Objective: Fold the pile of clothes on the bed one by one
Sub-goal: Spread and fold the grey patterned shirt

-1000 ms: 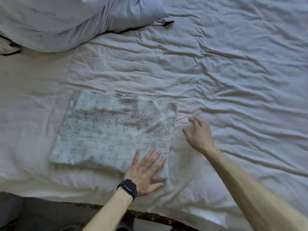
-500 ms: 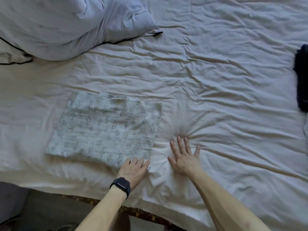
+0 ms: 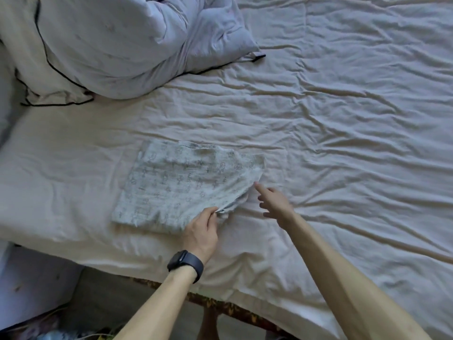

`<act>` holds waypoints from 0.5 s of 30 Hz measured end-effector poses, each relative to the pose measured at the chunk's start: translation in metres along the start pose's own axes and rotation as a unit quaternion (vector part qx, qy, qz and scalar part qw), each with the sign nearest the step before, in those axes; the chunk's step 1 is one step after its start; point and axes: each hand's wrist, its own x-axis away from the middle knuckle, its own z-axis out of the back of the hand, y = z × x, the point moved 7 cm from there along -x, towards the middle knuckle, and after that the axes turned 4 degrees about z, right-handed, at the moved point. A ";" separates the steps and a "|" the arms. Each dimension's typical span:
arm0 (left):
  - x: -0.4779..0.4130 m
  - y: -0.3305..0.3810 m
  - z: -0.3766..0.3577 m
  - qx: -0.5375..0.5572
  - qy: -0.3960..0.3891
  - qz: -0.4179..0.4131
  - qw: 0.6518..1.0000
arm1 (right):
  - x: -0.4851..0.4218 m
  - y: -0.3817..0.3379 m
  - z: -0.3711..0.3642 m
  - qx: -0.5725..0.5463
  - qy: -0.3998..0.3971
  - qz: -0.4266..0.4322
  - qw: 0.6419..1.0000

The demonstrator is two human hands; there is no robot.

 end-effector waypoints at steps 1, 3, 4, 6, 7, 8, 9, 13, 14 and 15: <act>-0.004 -0.006 0.008 0.031 0.007 0.032 0.999 | -0.006 -0.006 -0.007 -0.033 -0.007 -0.014 0.999; -0.011 -0.013 0.021 0.060 0.015 0.047 0.997 | -0.022 -0.018 -0.018 -0.071 -0.017 -0.028 0.997; -0.013 -0.016 0.026 0.063 0.013 0.046 0.997 | -0.029 -0.024 -0.021 -0.084 -0.015 -0.033 0.996; -0.015 -0.020 0.030 0.052 0.005 0.028 0.998 | -0.043 -0.031 -0.024 -0.111 0.002 -0.040 0.993; -0.014 -0.020 0.030 0.039 0.000 0.010 0.999 | -0.050 -0.033 -0.024 -0.112 0.012 -0.041 0.993; -0.013 -0.018 0.031 0.025 -0.007 -0.013 1.000 | -0.056 -0.034 -0.024 -0.100 0.020 -0.042 0.994; -0.011 -0.015 0.029 0.013 -0.019 -0.036 0.999 | -0.061 -0.035 -0.024 -0.087 0.027 -0.042 0.995; -0.008 -0.014 0.019 -0.013 -0.065 -0.083 0.994 | -0.074 -0.035 -0.024 -0.035 0.062 -0.049 0.996; -0.008 -0.016 0.017 -0.013 -0.069 -0.089 0.994 | -0.074 -0.034 -0.025 -0.031 0.062 -0.048 0.996; -0.008 -0.017 0.017 -0.010 -0.071 -0.095 0.993 | -0.073 -0.033 -0.026 -0.039 0.061 -0.044 0.996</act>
